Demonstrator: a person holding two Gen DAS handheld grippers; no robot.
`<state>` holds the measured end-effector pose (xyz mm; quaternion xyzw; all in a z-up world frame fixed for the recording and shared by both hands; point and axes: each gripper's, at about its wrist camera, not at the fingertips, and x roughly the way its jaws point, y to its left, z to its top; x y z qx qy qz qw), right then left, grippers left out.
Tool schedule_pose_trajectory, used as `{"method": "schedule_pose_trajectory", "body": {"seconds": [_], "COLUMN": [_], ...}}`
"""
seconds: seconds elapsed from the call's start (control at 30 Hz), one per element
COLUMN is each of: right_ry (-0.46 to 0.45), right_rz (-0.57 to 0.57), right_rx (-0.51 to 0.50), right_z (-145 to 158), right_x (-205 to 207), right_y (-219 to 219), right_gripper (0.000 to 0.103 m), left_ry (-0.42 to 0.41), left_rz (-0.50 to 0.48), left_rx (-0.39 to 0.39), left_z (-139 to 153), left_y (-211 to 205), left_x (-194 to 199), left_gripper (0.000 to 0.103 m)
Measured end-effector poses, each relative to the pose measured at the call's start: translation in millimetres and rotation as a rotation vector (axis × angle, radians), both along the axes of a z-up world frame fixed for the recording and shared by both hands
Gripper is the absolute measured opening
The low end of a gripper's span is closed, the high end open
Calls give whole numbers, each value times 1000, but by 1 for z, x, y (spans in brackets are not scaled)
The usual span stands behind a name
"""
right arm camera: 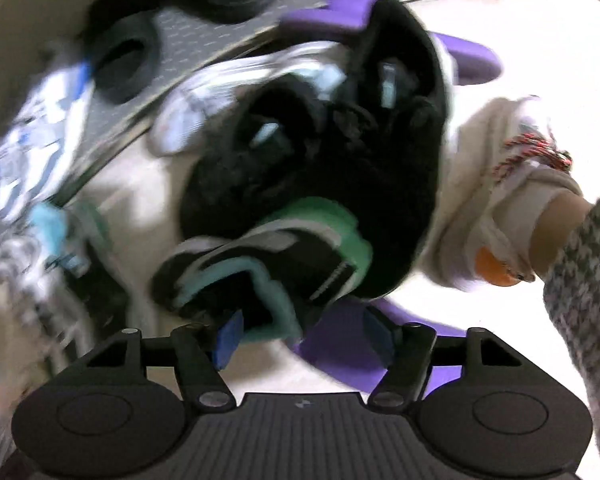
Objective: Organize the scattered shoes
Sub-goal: 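Grasp the matching teal-black sneaker from the pile with the right tool, then lower the teal-black sneaker beside its mate and open the right tool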
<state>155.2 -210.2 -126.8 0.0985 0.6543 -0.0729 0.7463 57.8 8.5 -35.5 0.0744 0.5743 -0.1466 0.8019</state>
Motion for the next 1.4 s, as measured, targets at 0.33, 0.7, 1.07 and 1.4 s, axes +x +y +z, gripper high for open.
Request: {"method": "schedule_pose_trajectory", "body": {"seconds": [0.33,0.7,1.07,1.4], "right_ry": [-156,-375,-390,-315], "right_rz": [419,1065,1480,1404], "right_rx": [-347,-443,-550,-427], "right_z": [-14,35,-15,-54], "right_x": [-14,-40,-13,50], "right_y": [57,159,244,271], "right_gripper": [40,19,16,19], "left_ry": [-42,-66,-24,8], "left_rz": [157,359,406,455], "left_rx": [15,-60,-79,-100], "left_z": [23,49,43,38], "left_y": [59,107,122,136], "left_x": [-2,-3,4,10], "left_gripper": [94,94,94,94]}}
